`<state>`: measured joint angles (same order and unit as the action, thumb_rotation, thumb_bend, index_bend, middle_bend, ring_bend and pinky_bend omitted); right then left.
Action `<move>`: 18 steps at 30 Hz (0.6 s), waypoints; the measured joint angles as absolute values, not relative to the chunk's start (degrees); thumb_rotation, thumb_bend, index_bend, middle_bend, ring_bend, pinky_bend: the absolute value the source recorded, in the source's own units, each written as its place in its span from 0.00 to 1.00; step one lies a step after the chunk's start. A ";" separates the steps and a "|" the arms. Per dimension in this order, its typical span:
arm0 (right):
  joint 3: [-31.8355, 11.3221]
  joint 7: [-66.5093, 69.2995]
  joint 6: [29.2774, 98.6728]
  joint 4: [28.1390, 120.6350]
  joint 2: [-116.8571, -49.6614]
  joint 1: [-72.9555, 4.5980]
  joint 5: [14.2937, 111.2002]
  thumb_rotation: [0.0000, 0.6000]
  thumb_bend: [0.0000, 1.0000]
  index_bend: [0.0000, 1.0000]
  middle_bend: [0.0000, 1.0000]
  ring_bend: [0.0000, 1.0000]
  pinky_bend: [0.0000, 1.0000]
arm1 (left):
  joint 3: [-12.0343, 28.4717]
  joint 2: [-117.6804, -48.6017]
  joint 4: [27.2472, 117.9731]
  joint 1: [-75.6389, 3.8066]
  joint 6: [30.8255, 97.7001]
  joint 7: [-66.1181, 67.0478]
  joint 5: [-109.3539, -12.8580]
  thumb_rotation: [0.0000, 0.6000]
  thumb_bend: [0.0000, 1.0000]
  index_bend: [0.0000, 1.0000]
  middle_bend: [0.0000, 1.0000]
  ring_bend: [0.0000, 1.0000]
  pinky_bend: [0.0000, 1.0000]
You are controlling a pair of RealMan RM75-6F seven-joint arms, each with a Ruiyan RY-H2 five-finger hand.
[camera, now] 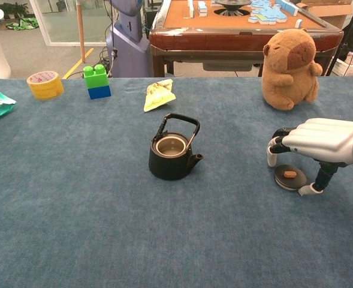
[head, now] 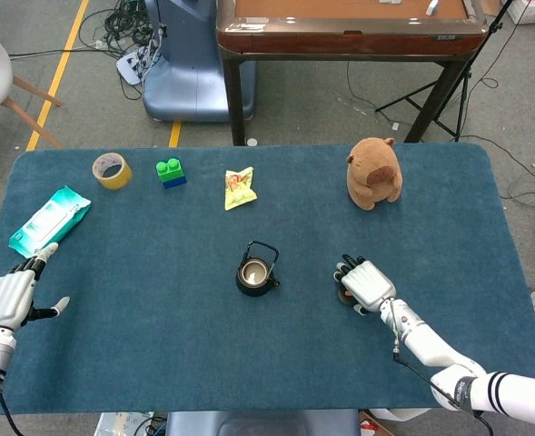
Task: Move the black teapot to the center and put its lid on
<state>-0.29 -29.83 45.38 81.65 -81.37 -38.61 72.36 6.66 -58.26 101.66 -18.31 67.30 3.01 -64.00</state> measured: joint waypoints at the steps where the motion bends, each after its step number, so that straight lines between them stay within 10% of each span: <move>1: -0.29 -29.71 45.38 81.64 -81.38 -38.65 72.30 1.00 0.28 0.33 0.21 0.09 0.24 | 6.66 -58.30 101.55 -18.28 67.23 2.94 -64.01 1.00 0.25 0.08 0.12 0.14 0.17; 18: -1.80 -27.52 47.89 86.80 -77.95 -39.75 74.43 1.00 0.32 0.37 0.23 0.09 0.24 | 7.03 -58.11 101.40 -18.37 66.48 2.92 -64.06 1.00 0.25 0.08 0.12 0.14 0.17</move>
